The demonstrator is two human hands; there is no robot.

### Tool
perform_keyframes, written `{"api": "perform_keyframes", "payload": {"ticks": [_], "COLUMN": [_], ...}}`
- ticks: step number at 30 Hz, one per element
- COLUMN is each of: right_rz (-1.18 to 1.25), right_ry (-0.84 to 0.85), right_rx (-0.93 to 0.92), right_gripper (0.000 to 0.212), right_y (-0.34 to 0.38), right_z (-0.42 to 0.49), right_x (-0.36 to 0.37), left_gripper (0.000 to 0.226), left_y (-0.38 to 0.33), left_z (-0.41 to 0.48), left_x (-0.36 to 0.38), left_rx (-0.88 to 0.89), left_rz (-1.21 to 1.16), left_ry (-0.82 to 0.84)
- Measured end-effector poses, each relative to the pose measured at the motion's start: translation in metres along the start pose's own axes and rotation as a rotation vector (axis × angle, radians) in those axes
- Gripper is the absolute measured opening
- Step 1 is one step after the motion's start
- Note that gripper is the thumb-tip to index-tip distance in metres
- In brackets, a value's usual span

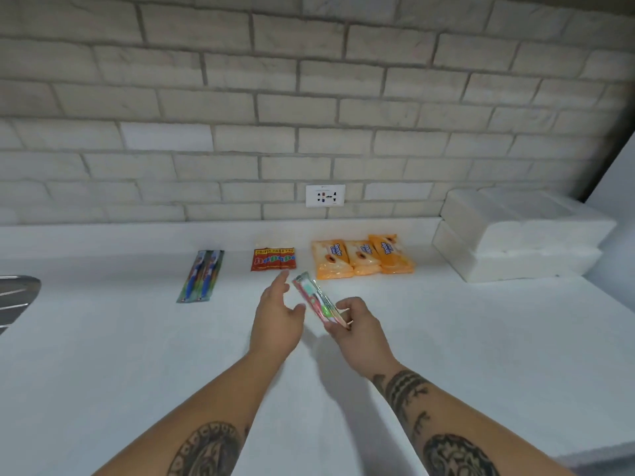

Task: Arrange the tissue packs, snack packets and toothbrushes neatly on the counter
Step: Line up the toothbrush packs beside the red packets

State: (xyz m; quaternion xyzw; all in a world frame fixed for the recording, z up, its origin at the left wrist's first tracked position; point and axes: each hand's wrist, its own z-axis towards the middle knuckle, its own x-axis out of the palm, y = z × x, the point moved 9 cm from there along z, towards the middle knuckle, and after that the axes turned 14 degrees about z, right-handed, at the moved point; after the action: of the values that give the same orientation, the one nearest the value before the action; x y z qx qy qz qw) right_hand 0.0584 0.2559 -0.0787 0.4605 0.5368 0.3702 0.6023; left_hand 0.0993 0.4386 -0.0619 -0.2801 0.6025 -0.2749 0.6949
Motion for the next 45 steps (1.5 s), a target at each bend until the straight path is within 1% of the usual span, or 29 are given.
{"api": "perform_keyframes", "payload": {"ticks": [1, 2, 5, 8, 10, 13, 16, 18, 20, 22, 26, 29, 32, 35, 36, 38, 40, 43, 45], "right_rz": [0.077, 0.132, 0.22, 0.272, 0.289, 0.29, 0.26, 0.311, 0.331, 0.298, 0.244, 0.233, 0.207, 0.211, 0.214, 0.234, 0.242, 0.144, 0.07], "right_ry": [-0.026, -0.047, -0.056, -0.015, 0.047, 0.148, 0.133, 0.138, 0.163, 0.185, 0.217, 0.243, 0.26, 0.251, 0.234, 0.178, 0.13, 0.047, 0.026], "right_rx": [0.006, 0.01, 0.003, 0.006, 0.023, 0.024, 0.014, 0.053, 0.084, 0.07, 0.037, 0.061, 0.089, 0.113, 0.12, 0.148, 0.183, 0.214, 0.231], "right_gripper": [0.029, 0.032, 0.023, 0.026, 0.032, 0.025, 0.018, 0.023, 0.032, 0.037, 0.044, 0.051, 0.053, 0.05, 0.047, 0.039, 0.033, 0.029, 0.023], "right_y": [0.007, 0.012, 0.023, 0.024, 0.02, 0.016, 0.018, 0.018, 0.021, 0.023, 0.025, 0.02, 0.013, 0.011, 0.011, 0.008, 0.003, -0.009, -0.014], "right_z": [0.0, 0.0, -0.001, -0.003, -0.007, -0.017, -0.019, -0.015, -0.013, -0.009, 0.0, 0.01, 0.025, 0.047, 0.056, 0.075, 0.096, 0.125, 0.14], "right_x": [0.001, 0.004, 0.016, 0.027, 0.037, 0.053, 0.064, 0.076, 0.092, 0.106, 0.135, 0.159, 0.184, 0.206, 0.212, 0.221, 0.232, 0.246, 0.256], "left_gripper": [0.061, 0.056, 0.032, 0.016, 0.011, 0.017, 0.02, 0.026, 0.026, 0.026, 0.033, 0.036, 0.038, 0.038, 0.039, 0.04, 0.037, 0.034, 0.034], "left_y": [-0.003, -0.007, -0.012, -0.006, 0.001, 0.016, 0.022, 0.027, 0.039, 0.053, 0.079, 0.103, 0.128, 0.148, 0.155, 0.169, 0.185, 0.207, 0.219], "left_z": [-0.001, -0.002, -0.01, -0.012, -0.012, -0.012, -0.018, -0.022, -0.021, -0.017, -0.005, 0.007, 0.024, 0.049, 0.059, 0.081, 0.103, 0.134, 0.15], "left_x": [-0.002, 0.002, 0.013, 0.005, -0.002, -0.014, -0.017, -0.016, -0.023, -0.031, -0.041, -0.044, -0.045, -0.051, -0.055, -0.068, -0.079, -0.082, -0.079], "left_rx": [-0.055, -0.102, -0.215, -0.271, -0.292, -0.316, -0.302, -0.286, -0.313, -0.352, -0.38, -0.404, -0.417, -0.388, -0.37, -0.321, -0.269, -0.157, -0.102], "left_rz": [-0.074, -0.166, -0.383, -0.453, -0.484, -0.461, -0.433, -0.388, -0.358, -0.349, -0.348, -0.363, -0.359, -0.295, -0.235, -0.043, 0.115, 0.288, 0.424], "left_ry": [0.007, 0.046, 0.169, 0.144, 0.133, 0.115, 0.19, 0.237, 0.203, 0.169, 0.188, 0.215, 0.235, 0.235, 0.22, 0.161, 0.092, 0.035, 0.049]}}
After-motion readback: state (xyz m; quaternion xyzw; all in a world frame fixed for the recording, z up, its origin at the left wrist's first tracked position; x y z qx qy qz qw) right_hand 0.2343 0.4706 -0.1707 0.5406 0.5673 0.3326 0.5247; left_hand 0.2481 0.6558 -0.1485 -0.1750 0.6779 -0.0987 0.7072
